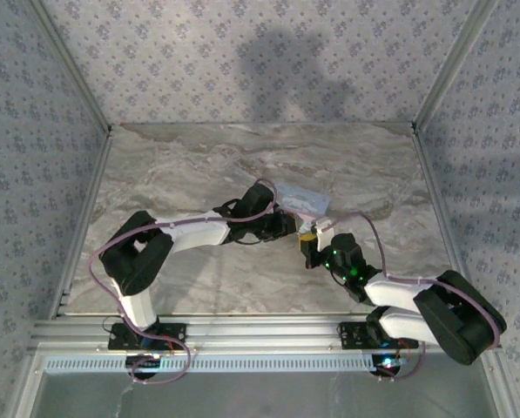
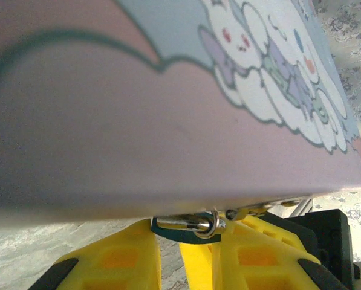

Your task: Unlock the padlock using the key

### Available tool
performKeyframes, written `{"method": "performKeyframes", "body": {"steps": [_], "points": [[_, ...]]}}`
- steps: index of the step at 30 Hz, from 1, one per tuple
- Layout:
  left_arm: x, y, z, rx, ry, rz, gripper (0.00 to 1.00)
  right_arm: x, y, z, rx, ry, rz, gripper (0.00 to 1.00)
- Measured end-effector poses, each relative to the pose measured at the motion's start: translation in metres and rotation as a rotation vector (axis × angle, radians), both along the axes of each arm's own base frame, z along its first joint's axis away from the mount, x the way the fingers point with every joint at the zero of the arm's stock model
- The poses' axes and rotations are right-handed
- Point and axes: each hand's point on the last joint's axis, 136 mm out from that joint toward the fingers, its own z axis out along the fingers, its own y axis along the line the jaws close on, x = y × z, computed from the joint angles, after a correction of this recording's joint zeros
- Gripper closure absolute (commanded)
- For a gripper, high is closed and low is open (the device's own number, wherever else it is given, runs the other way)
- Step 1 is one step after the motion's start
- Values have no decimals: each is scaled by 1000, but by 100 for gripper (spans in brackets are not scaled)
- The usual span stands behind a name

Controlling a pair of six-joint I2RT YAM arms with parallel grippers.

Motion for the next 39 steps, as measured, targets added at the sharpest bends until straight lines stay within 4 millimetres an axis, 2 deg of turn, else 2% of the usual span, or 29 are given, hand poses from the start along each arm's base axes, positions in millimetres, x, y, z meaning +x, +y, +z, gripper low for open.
{"method": "performKeyframes", "body": {"steps": [21, 30, 39], "points": [[12, 1, 2, 13, -21, 49, 78, 19, 4, 0, -48, -95, -1, 100], [20, -3, 13, -19, -44, 60, 78, 34, 4, 15, -18, -130, -17, 100], [22, -5, 17, -28, -54, 62, 78, 37, 0, 17, -20, -147, -6, 100]]}}
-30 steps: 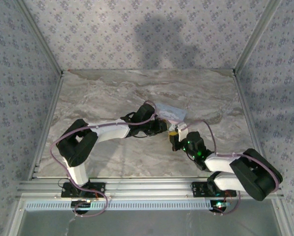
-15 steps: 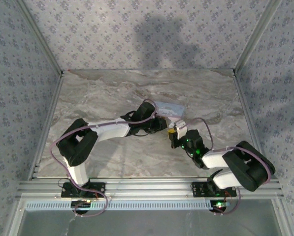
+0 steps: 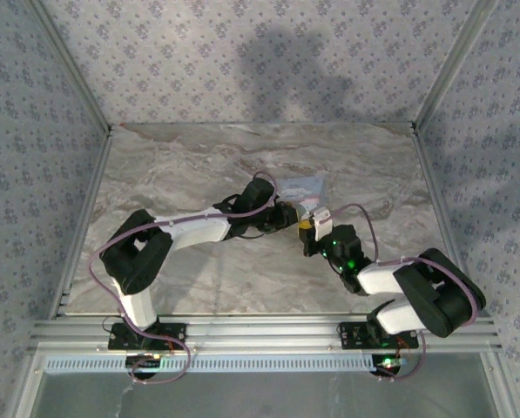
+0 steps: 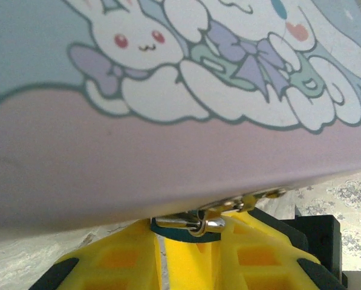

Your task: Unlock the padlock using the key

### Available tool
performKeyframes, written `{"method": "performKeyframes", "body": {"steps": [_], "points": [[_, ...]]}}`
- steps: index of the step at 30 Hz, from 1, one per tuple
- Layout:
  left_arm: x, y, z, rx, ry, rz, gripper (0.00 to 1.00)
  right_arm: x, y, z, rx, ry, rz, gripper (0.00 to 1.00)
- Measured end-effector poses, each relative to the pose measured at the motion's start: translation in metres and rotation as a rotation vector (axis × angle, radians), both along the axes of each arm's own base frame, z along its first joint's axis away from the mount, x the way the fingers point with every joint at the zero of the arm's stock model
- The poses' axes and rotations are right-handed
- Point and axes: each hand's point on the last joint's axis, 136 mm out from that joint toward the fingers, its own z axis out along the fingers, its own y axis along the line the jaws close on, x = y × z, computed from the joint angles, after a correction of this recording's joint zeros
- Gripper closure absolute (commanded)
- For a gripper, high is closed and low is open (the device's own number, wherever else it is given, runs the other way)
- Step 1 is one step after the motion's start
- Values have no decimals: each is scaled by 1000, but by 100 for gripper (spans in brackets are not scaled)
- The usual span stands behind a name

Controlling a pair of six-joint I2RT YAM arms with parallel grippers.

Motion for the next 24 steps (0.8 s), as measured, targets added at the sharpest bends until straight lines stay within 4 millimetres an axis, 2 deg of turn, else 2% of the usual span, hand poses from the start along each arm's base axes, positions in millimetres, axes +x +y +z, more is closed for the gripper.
{"method": "performKeyframes", "body": {"steps": [24], "points": [[-2, -6, 4, -13, -4, -18, 78, -4, -11, 4, -20, 10, 55, 100]]}}
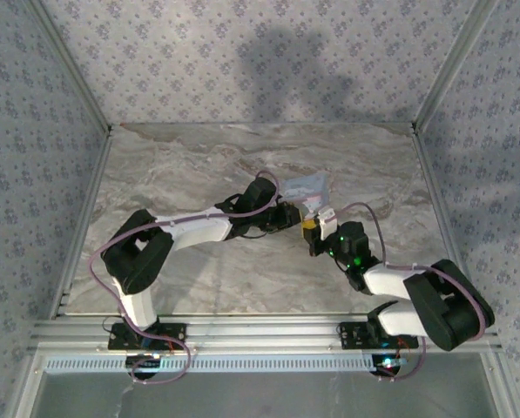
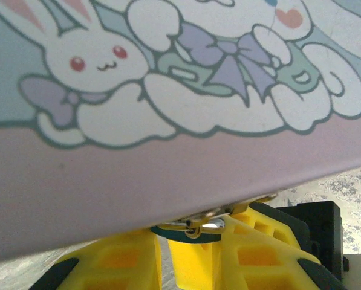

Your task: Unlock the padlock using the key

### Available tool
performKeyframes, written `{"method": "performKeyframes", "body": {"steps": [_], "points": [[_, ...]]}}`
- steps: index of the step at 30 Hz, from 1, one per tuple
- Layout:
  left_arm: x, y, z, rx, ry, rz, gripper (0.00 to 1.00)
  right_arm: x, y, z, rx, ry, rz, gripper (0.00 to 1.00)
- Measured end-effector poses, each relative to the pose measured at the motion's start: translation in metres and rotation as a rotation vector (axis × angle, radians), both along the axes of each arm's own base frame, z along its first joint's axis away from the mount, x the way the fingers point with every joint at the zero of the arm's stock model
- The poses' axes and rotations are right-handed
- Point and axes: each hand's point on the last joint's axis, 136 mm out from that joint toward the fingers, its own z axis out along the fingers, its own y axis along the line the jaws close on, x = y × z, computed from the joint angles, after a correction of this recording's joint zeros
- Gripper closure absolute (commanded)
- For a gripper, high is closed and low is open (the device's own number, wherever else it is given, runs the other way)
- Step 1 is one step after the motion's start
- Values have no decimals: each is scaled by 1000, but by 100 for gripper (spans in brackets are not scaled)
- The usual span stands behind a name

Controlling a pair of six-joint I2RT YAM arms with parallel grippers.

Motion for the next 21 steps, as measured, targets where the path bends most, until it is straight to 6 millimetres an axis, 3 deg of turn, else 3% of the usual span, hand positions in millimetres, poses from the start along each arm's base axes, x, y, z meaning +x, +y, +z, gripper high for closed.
{"method": "performKeyframes", "body": {"steps": [21], "points": [[-3, 1, -3, -12, 10, -13, 78, -5, -1, -2, -11, 21, 13, 100]]}}
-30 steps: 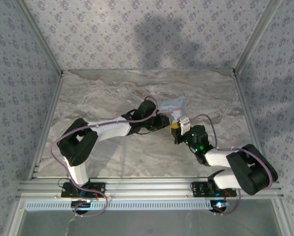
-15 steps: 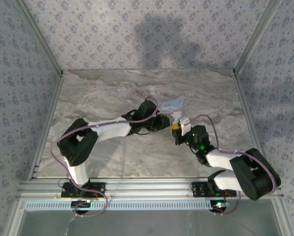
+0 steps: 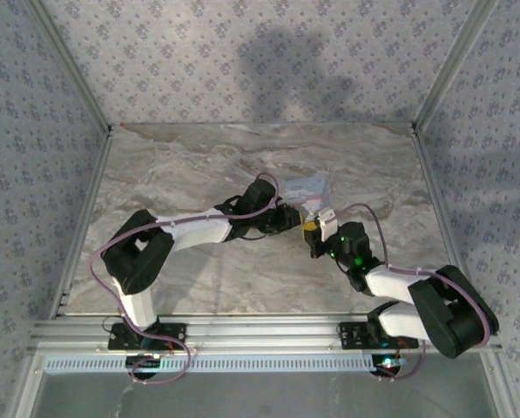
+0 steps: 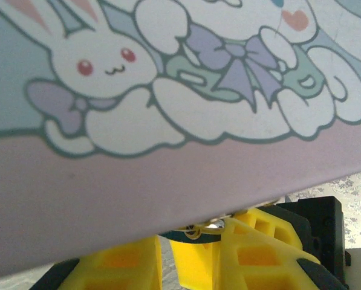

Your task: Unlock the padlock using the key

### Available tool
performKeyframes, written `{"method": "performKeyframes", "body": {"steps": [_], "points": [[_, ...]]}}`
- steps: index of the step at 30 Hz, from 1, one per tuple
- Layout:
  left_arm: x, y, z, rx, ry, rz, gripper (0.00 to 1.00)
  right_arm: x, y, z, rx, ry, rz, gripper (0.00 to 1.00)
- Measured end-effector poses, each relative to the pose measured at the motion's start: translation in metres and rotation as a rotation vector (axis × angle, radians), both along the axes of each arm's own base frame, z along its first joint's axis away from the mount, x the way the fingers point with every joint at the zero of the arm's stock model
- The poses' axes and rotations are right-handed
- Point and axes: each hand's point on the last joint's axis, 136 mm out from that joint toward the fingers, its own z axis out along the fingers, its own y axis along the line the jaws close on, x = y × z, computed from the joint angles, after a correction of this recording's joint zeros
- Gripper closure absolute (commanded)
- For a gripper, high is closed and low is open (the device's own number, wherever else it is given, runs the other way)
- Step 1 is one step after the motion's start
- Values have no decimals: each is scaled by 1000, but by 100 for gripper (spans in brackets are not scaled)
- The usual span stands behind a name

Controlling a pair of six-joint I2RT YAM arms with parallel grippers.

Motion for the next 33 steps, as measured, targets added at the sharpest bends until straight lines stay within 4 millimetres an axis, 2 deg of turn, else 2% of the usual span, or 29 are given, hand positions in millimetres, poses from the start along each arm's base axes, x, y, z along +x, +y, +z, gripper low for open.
{"method": "performKeyframes", "body": {"steps": [12, 27, 33], "points": [[-4, 4, -9, 11, 12, -1, 76, -4, 5, -10, 6, 40, 32, 100], [-6, 7, -14, 0, 24, -3, 76, -8, 7, -14, -7, 54, 36, 100], [-7, 8, -22, 5, 44, 0, 72, -11, 11, -21, -19, 75, 31, 100]]}}
